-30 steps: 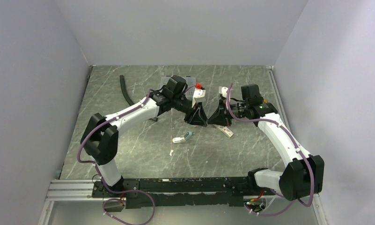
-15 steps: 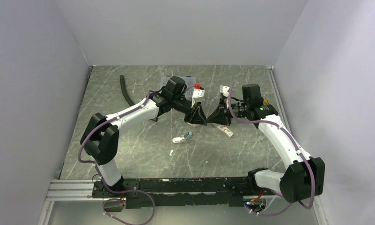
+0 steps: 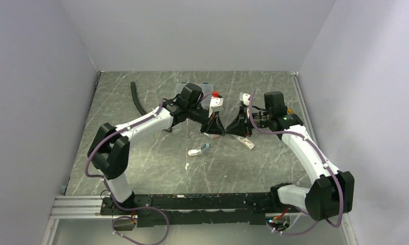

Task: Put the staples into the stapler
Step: Adjust the staple.

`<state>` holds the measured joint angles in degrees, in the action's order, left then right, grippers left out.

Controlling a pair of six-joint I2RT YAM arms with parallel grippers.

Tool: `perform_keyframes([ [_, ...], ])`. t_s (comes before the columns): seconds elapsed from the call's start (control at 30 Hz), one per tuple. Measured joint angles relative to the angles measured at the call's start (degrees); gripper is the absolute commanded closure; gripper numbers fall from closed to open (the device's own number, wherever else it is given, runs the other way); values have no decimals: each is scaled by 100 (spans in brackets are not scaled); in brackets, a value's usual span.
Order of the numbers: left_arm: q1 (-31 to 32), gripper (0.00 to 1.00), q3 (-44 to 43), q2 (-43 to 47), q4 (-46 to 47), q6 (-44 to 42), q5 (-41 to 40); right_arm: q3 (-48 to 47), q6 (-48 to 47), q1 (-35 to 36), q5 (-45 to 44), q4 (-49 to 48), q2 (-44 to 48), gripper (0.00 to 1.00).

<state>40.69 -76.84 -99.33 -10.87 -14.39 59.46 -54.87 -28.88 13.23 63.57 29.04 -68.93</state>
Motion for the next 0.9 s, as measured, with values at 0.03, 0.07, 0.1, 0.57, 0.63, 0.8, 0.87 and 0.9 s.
perform_keyframes([
  [0.03, 0, 91, 0, 0, -57, -55, -48, 0, -4, 0, -9, -2, 0, 71],
  [0.07, 0, 92, 0, 0, -98, -96, -83, 0, 9, 0, -20, 0, 0, 69],
  [0.1, 0, 92, 0, 0, -142, -138, -138, 0, 17, 0, -46, -4, 0, 67],
  [0.57, 9, 97, -2, 155, -474, -396, -1620, 61, 1342, -332, -772, -691, 101, 59],
  [0.63, 39, 97, -2, 251, -496, -420, -2041, 7, 1757, -522, -831, -769, 13, 60],
  [0.8, 205, 97, -4, 446, -498, -507, -3056, -291, 2935, -787, -879, -920, -505, 59],
  [0.87, 317, 97, -7, 474, -498, -595, -3462, -295, 3388, -785, -835, -1029, -627, 59],
  [0.9, 389, 97, -7, 479, -496, -634, -3689, -295, 3620, -785, -796, -1080, -678, 58],
])
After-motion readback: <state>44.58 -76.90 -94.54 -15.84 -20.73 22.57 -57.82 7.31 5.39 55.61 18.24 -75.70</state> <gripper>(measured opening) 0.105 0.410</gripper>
